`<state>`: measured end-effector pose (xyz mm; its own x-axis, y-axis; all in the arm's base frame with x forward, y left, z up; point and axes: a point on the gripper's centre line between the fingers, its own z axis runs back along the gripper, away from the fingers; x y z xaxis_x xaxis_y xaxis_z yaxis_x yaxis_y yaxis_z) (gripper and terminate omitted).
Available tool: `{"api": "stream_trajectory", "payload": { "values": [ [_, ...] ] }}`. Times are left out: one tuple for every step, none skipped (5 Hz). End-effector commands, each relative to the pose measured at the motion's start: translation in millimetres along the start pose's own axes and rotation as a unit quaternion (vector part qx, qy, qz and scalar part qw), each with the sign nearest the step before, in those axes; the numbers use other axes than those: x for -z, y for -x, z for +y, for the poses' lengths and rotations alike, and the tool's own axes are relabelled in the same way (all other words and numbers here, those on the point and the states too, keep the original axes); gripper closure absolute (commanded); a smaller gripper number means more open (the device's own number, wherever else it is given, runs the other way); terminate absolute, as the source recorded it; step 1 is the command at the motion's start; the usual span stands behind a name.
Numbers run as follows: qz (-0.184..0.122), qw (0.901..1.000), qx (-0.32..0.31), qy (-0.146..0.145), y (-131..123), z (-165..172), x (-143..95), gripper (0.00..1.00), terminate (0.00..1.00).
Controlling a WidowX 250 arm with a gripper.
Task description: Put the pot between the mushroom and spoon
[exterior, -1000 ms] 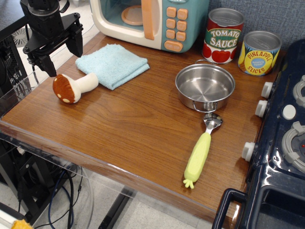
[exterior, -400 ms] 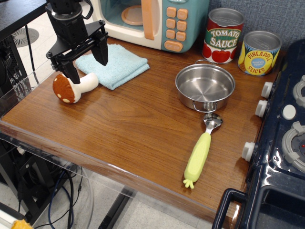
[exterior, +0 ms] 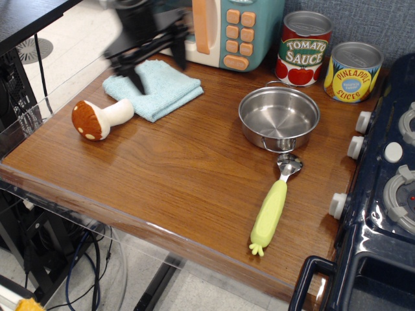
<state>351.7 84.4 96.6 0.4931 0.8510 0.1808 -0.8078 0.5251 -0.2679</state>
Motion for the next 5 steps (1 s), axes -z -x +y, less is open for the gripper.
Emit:
{"api": "stream_trajectory", "payload": {
  "values": [
    [0.006,0.9941,0.107,0.02,29.3,-49.8,14.2,0.0,0.0],
    [0.003,0.9903,0.139,-0.007,33.4,-58.2,33.1,0.0,0.0],
    [0.011,0.9856,0.167,-0.021,37.4,-62.8,53.3,0.0,0.0],
    [0.025,0.9812,0.189,-0.033,43.5,-66.0,71.5,0.0,0.0],
    [0.0,0.9821,0.185,-0.038,49.7,-65.4,78.3,1.0,0.0]
  ]
}}
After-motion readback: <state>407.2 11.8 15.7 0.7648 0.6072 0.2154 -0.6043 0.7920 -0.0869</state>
